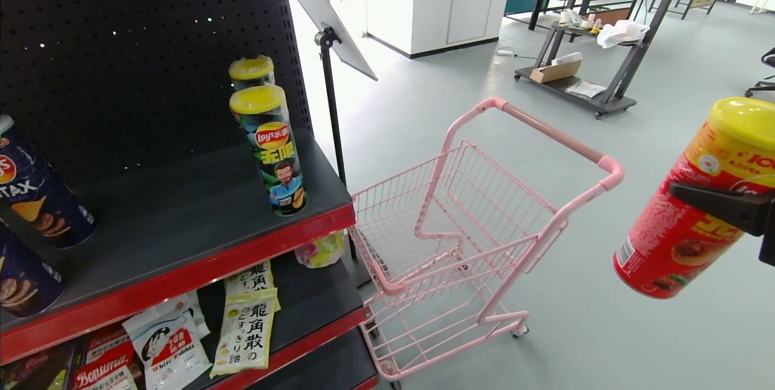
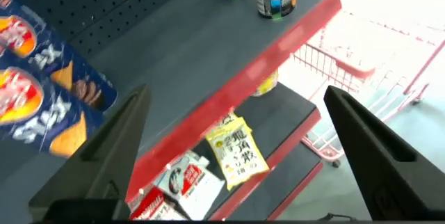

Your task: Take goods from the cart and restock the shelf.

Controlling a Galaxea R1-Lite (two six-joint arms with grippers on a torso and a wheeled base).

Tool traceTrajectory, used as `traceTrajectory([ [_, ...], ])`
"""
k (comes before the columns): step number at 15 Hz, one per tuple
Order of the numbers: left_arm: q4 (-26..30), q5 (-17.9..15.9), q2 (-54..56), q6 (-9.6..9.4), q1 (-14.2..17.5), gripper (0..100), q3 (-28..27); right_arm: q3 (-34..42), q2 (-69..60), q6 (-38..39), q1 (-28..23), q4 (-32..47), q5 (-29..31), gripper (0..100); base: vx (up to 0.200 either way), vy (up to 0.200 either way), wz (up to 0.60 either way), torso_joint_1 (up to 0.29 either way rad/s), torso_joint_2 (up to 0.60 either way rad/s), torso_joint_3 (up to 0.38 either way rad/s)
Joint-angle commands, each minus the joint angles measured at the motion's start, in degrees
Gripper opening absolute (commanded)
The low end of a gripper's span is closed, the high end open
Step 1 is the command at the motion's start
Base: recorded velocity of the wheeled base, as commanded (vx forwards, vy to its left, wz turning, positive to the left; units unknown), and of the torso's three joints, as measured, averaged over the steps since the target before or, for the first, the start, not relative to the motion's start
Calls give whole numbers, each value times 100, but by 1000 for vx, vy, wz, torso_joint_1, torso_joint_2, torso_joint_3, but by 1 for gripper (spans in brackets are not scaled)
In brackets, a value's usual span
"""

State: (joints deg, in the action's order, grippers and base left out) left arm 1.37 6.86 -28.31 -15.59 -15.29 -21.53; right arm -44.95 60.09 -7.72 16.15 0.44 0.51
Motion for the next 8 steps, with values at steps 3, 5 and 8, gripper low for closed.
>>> traceTrajectory([
  [3,-5,8,36,4,-1,100,0,118,-50,-19,11,-9,2,0,0,0,400,2,-2,2],
  [5,-13,8,36,4,-1,100,0,179,-59,-19,20,-18,10,0,0,0,600,10,7,-2],
  [8,-13,8,36,4,-1,100,0,214,-94,-19,11,-35,2,0,0,0,600,9,-1,2],
])
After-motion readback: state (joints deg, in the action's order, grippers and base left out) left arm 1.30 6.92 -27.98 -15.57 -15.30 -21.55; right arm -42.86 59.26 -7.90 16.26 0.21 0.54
